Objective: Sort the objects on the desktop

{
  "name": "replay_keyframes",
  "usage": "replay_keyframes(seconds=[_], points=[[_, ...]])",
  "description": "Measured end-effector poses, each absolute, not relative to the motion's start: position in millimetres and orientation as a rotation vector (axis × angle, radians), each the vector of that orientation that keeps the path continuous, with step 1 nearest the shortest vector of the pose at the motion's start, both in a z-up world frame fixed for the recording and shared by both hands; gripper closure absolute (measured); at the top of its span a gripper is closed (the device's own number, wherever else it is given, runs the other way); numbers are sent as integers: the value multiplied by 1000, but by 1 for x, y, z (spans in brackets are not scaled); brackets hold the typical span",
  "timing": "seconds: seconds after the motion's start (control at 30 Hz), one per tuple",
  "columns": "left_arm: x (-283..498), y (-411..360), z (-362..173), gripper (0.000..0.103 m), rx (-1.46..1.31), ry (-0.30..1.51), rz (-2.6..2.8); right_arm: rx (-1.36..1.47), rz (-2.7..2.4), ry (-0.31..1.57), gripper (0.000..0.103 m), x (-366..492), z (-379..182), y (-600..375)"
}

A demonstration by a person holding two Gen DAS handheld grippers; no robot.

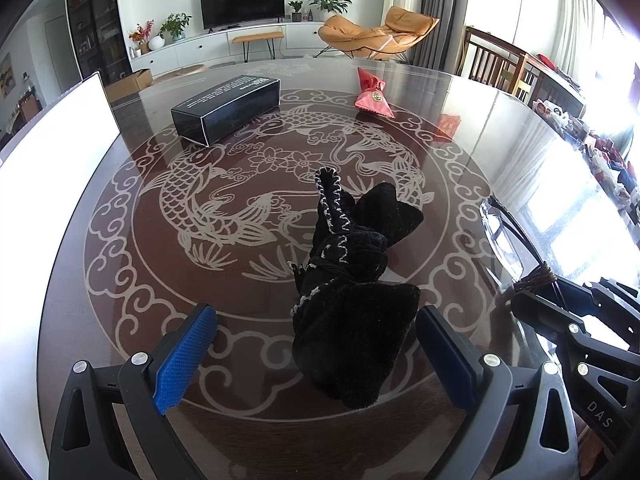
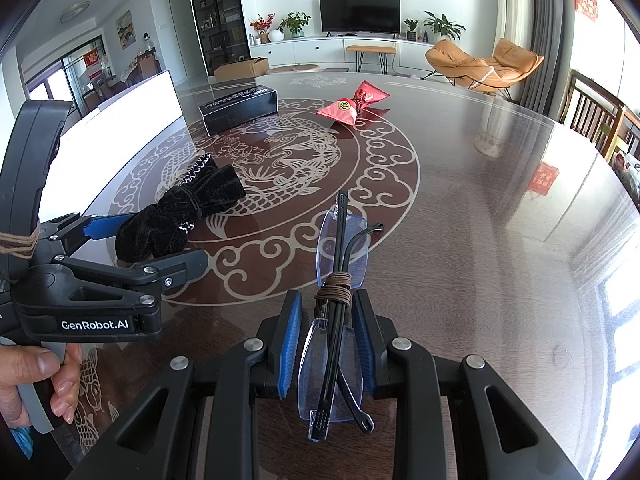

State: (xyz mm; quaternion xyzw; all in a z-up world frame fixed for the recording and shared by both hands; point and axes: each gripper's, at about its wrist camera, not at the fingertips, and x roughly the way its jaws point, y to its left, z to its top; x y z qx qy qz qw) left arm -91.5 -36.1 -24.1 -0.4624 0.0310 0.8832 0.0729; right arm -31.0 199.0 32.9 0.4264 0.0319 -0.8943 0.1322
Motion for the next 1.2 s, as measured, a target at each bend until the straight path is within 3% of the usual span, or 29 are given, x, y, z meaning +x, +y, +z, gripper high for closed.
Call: replay_keyframes(seconds=[0.93,1.13,1.17,1.2], points=[[-116,-51,-16,2,-1424,-35,2561,1241,-2607,88,73,-30,32,198],[-128,-15,-20,4,-1436,309,2450,1238,-2569,-30,73,-33,33,211],[-127,-11,-16,19,-1406,328,2440,1257,-2551,-49,73,-37,34,213],[-127,-8,-13,43,-1388,322,2423,1288,-2530,-58,73,-41,35,214]])
